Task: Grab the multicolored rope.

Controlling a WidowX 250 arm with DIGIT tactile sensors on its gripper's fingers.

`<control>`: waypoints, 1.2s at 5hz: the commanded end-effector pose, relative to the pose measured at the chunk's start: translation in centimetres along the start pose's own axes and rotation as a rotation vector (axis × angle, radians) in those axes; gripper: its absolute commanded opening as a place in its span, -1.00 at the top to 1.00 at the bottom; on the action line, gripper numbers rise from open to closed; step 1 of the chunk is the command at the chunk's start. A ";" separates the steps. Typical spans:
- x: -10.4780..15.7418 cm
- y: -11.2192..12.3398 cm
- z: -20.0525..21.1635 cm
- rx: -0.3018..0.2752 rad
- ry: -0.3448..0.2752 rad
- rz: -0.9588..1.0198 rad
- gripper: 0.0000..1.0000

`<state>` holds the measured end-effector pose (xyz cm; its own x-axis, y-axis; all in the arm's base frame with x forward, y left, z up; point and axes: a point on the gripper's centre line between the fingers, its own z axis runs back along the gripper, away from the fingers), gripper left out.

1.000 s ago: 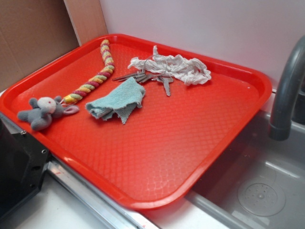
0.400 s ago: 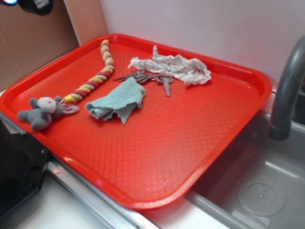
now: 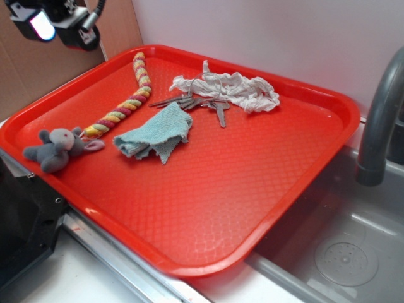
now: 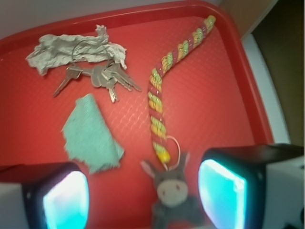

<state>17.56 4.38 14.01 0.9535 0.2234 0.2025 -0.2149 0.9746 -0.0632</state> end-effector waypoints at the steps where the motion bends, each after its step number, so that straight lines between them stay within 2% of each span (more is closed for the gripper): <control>1: 2.4 1.1 -5.3 -0.083 0.027 -0.029 -1.00; 3: 2.2 1.4 -9.7 -0.063 0.109 -0.070 -1.00; 4: 2.2 1.8 -10.9 -0.056 0.134 -0.074 -1.00; 5: 2.3 2.2 -11.8 -0.071 0.161 -0.096 -1.00; 6: 2.2 2.3 -12.2 -0.080 0.163 -0.100 -1.00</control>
<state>21.19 6.57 2.05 0.9931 0.1159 0.0182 -0.1126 0.9850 -0.1310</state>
